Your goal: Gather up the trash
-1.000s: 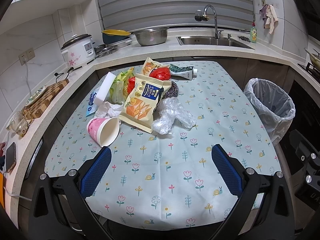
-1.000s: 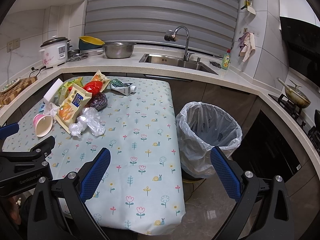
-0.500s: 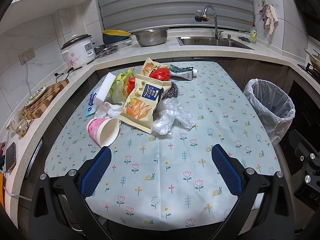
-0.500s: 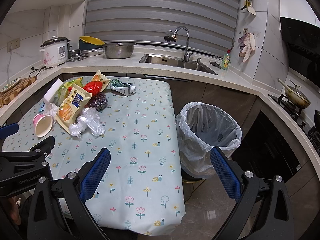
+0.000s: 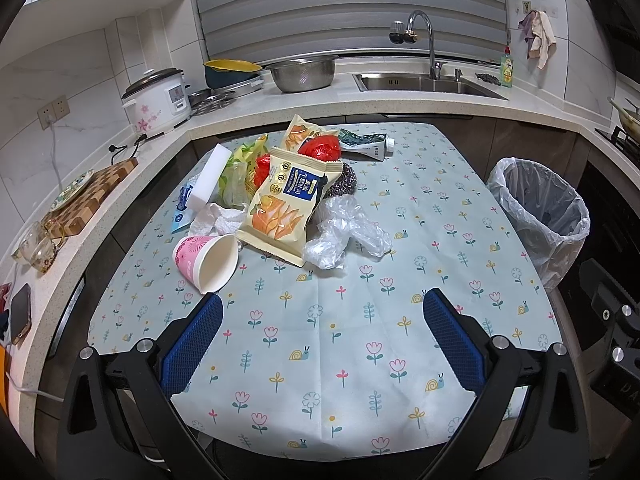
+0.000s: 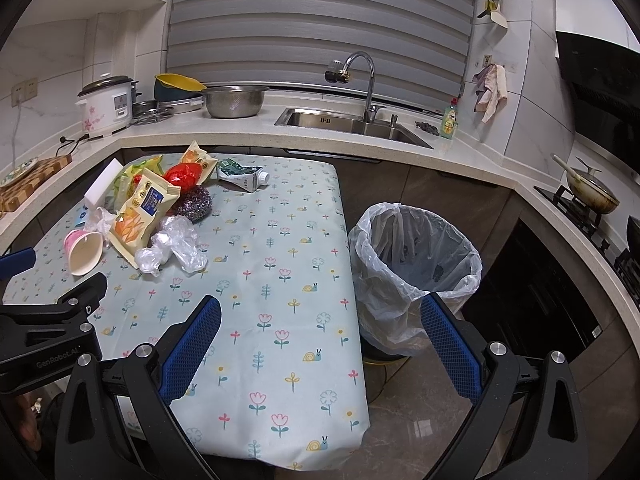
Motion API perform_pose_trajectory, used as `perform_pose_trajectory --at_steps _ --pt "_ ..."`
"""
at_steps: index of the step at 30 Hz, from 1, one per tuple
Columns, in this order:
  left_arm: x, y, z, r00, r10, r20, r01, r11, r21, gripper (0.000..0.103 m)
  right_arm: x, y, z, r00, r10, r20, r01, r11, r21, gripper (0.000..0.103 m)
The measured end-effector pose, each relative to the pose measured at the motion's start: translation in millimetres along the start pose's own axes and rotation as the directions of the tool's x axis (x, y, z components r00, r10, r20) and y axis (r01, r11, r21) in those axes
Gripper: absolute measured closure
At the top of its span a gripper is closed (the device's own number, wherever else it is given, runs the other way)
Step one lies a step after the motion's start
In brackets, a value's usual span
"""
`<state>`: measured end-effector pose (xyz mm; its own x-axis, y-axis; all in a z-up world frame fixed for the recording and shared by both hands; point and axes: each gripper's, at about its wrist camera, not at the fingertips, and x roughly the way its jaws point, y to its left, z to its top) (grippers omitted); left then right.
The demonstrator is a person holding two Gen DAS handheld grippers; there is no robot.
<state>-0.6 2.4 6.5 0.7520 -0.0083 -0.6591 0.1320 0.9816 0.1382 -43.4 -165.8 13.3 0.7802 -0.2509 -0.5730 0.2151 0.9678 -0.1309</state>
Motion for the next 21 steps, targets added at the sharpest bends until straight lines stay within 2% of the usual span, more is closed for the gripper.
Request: perform_pose_trajectory --at_steps 17,21 --pt "7.3 -0.3 -0.4 1.000 -0.013 -0.013 0.013 1.000 -0.021 0.007 2.1 0.6 -1.5 1.000 -0.001 -0.004 0.001 1.000 0.000 0.007" --pt "12.9 11.7 -4.0 0.999 -0.029 -0.020 0.028 0.999 -0.042 0.007 6.5 6.4 -2.9 1.000 -0.008 -0.011 0.008 1.000 -0.008 0.007"
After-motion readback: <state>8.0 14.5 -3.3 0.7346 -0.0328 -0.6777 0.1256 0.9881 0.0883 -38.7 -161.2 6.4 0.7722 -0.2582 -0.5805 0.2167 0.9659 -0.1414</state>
